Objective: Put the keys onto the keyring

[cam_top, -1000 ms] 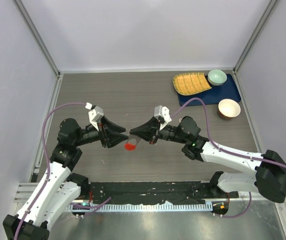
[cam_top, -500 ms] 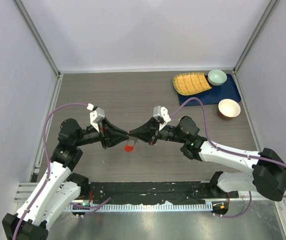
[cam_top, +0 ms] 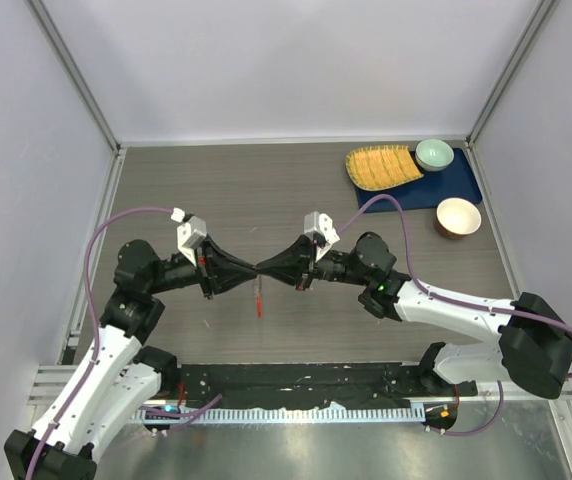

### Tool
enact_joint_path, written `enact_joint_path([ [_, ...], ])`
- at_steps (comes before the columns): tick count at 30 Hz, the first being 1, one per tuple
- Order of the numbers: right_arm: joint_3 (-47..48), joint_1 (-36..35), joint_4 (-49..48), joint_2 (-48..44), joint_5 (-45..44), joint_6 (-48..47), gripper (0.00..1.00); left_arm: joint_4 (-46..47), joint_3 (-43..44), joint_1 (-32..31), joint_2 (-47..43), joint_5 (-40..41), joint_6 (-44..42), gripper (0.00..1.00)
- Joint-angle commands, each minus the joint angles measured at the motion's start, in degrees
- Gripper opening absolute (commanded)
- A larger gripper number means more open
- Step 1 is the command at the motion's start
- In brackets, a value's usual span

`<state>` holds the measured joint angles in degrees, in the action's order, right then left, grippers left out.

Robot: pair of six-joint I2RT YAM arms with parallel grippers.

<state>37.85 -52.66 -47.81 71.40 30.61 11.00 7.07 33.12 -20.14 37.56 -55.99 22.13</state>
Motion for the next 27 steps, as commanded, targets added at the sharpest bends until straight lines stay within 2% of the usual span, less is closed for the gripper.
enact_joint_path([
  [1, 0.7, -0.2, -4.4, -0.4, -0.4, 0.4, 0.01, 2.0, -0.4, -0.2, -0.8, -1.4, 0.1, 0.2],
  [8, 0.4, 0.1, -5.3, -0.7, -0.3, 1.2, 0.01, 1.2, -0.3, -0.2, -0.6, -1.3, -0.8, 0.21],
  [13, 0.0, 0.2, -7.0, -0.8, -0.6, 2.5, 0.01, 0.1, -0.1, -0.2, -0.3, -0.8, -1.3, 0.28],
  [20, -0.4, 0.3, -8.2, -1.1, -1.3, 3.3, 0.01, -0.4, -0.1, -0.2, -0.4, 0.3, -1.6, 0.28],
  [24, -1.3, 0.5, -9.6, -1.7, -2.9, 3.9, 0.01, -0.5, -0.4, -0.2, -0.5, 2.6, -0.3, 0.36],
  [27, -1.6, 0.5, -9.8, -1.8, -3.3, 4.2, 0.01, 3.0, -2.1, -0.2, -0.7, 3.9, 2.4, 0.3],
])
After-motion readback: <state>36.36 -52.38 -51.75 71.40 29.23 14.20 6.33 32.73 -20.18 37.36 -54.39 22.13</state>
